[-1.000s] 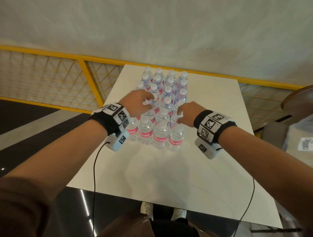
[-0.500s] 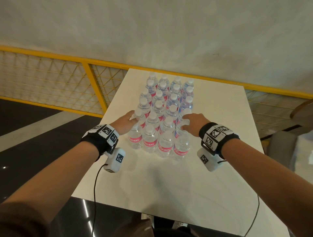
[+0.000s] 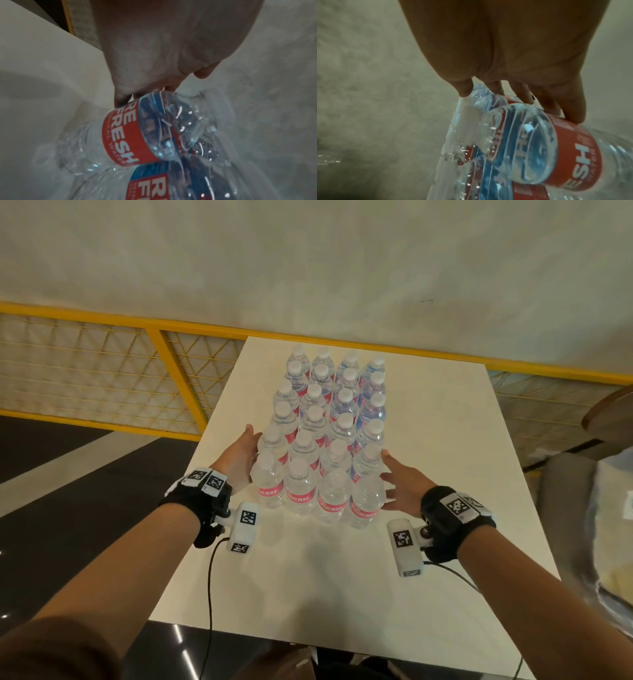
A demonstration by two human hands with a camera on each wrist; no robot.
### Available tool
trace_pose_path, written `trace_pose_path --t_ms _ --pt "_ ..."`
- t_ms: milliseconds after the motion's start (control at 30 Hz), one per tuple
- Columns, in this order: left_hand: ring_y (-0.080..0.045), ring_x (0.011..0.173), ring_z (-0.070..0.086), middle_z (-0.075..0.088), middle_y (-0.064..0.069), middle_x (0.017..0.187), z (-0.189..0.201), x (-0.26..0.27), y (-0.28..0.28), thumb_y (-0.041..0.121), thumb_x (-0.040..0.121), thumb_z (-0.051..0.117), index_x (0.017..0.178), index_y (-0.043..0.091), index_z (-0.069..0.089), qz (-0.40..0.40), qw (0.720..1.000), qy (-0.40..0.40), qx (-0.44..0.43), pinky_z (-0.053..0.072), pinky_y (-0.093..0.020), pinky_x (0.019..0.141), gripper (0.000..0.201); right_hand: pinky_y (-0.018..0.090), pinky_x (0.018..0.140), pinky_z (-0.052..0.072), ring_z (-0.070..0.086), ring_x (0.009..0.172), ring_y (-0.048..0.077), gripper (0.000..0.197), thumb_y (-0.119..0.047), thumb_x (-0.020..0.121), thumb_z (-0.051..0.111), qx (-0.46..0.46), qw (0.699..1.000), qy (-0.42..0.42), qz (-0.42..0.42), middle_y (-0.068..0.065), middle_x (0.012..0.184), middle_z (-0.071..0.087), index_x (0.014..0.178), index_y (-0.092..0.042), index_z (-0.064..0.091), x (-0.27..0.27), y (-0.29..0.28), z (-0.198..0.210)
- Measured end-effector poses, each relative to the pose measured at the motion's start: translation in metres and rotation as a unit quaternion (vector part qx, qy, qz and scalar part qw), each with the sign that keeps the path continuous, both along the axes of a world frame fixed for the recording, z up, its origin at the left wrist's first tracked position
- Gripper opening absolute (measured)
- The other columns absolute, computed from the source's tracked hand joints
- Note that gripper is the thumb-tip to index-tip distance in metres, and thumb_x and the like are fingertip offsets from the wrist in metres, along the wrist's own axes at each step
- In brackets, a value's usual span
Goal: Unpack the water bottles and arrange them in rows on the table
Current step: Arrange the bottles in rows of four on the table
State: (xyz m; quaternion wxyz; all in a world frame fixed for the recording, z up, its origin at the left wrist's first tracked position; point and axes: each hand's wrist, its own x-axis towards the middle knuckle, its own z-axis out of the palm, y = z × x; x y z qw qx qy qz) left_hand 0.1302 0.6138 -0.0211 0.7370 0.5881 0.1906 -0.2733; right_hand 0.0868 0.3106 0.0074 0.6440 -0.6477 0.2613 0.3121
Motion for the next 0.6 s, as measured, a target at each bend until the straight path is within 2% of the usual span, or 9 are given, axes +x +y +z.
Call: trace_pose_path --t_ms 67,167,233,300,367,433,533,600 --pt "-0.029 0.132 0.043 0.046 -0.008 0.143 -0.006 0.0 0.002 0.062 0.094 0.021 0.136 0.022 0.045 -0.017 0.999 -0.001 -0.035 0.024 -0.049 0.114 0.062 0.055 0.109 0.035 0.045 0.129 0.036 0.074 -0.06 0.089 0.044 0.0 1.0 0.0 -0.003 0.004 0.154 0.03 0.149 -0.02 0.026 0.0 -0.001 -0.001" --pt "-0.024 0.13 0.044 0.05 -0.001 0.14 -0.004 0.004 0.004 0.067 0.091 0.021 0.133 0.028 0.047 -0.013 1.0 0.022 -0.005 0.025 -0.048 0.113 0.064 0.057 0.106 0.037 0.039 0.134 0.038 0.078 -0.066 0.086 0.044 -0.002 1.0 0.0 -0.015 0.005 0.156 0.024 0.149 -0.027 0.021 0.005 -0.006 0.002" --pt "-0.02 0.14 0.031 0.035 0.006 0.151 0.005 0.011 0.004 0.072 0.087 0.019 0.144 0.032 0.032 -0.016 0.999 0.025 0.045 0.018 -0.051 0.116 0.071 0.057 0.105 0.037 0.032 0.138 0.038 0.078 -0.066 0.086 0.042 0.001 0.999 -0.005 -0.032 0.005 0.157 0.019 0.15 -0.029 0.019 0.012 -0.009 0.007" --pt "-0.017 0.146 0.015 0.019 0.009 0.157 0.015 0.02 0.002 0.071 0.089 0.014 0.149 0.032 0.019 -0.013 0.998 0.021 0.063 0.008 -0.051 0.117 0.072 0.056 0.101 0.039 0.029 0.139 0.039 0.075 -0.066 0.087 0.039 0.017 0.999 -0.011 -0.036 0.004 0.158 0.017 0.15 -0.029 0.018 0.019 -0.01 0.014" --pt "-0.017 0.146 0.013 0.016 0.007 0.158 0.023 0.03 -0.001 0.068 0.091 0.011 0.15 0.03 0.018 -0.019 0.998 0.013 0.05 0.004 -0.052 0.117 0.071 0.054 0.094 0.042 0.035 0.136 0.04 0.069 -0.065 0.09 0.034 0.038 0.999 -0.02 -0.025 0.004 0.157 0.021 0.149 -0.031 0.023 0.027 -0.009 0.02" --pt "-0.022 0.146 0.016 0.02 0.003 0.157 0.029 0.036 -0.009 0.068 0.091 0.011 0.148 0.027 0.025 -0.026 0.998 -0.01 0.065 0.008 -0.053 0.117 0.072 0.053 0.088 0.046 0.045 0.127 0.04 0.064 -0.065 0.09 0.033 0.058 0.998 -0.024 -0.012 0.004 0.154 0.03 0.145 -0.032 0.03 0.034 -0.007 0.025" --pt "-0.028 0.144 0.019 0.024 -0.003 0.156 0.032 0.04 -0.017 0.068 0.091 0.014 0.145 0.023 0.031 -0.013 0.993 -0.036 0.109 0.015 -0.054 0.117 0.073 0.05 0.076 0.05 0.051 0.119 0.04 0.063 -0.064 0.09 0.034 0.057 0.998 -0.026 -0.002 0.004 0.151 0.035 0.144 -0.031 0.032 0.04 -0.005 0.028" --pt "-0.028 0.143 0.024 0.026 -0.002 0.155 0.03 0.043 -0.016 0.067 0.092 0.016 0.147 0.024 0.029 -0.034 0.996 -0.028 0.073 0.019 -0.051 0.116 0.071 0.052 0.081 0.05 0.047 0.125 0.04 0.064 -0.064 0.09 0.035 0.047 0.999 -0.019 -0.002 0.004 0.152 0.032 0.145 -0.031 0.031 0.04 -0.005 0.03"
